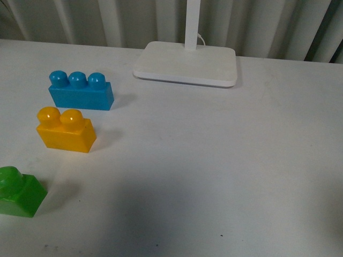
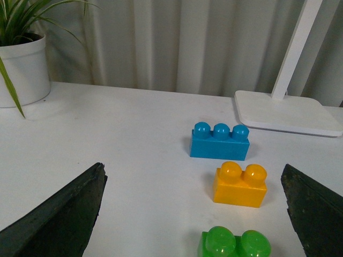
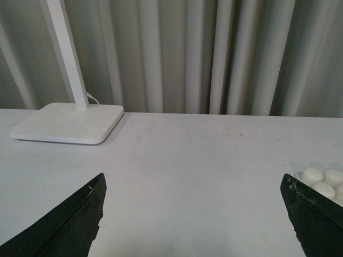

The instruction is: Insert yellow block into base center

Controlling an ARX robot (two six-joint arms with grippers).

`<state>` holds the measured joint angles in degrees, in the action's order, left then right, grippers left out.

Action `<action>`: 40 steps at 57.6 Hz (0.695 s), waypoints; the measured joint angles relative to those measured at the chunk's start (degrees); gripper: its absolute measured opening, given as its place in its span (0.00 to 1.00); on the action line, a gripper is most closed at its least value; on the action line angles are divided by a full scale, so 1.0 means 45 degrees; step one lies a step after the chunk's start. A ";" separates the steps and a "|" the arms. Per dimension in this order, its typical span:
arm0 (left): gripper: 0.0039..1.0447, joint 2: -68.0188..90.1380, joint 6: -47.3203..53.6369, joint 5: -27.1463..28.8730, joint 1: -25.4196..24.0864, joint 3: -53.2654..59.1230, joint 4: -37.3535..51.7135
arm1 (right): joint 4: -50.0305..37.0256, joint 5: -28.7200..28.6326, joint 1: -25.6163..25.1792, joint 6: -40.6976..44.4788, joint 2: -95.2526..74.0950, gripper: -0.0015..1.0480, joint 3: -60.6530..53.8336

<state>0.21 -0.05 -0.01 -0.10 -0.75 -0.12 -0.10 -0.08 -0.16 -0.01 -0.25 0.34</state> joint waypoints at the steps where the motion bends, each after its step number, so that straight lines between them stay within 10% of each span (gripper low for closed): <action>1: 0.94 0.0000 0.0000 0.0000 0.0000 -0.0005 0.0000 | 0.0000 0.0000 0.0000 -0.0005 0.0000 0.91 0.0000; 40: 0.94 0.0000 0.0000 0.0000 0.0000 -0.0005 0.0000 | 0.0000 0.0000 0.0000 -0.0005 0.0000 0.91 0.0000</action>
<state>0.21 -0.05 -0.01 -0.10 -0.78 -0.12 -0.10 -0.08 -0.16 -0.03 -0.25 0.34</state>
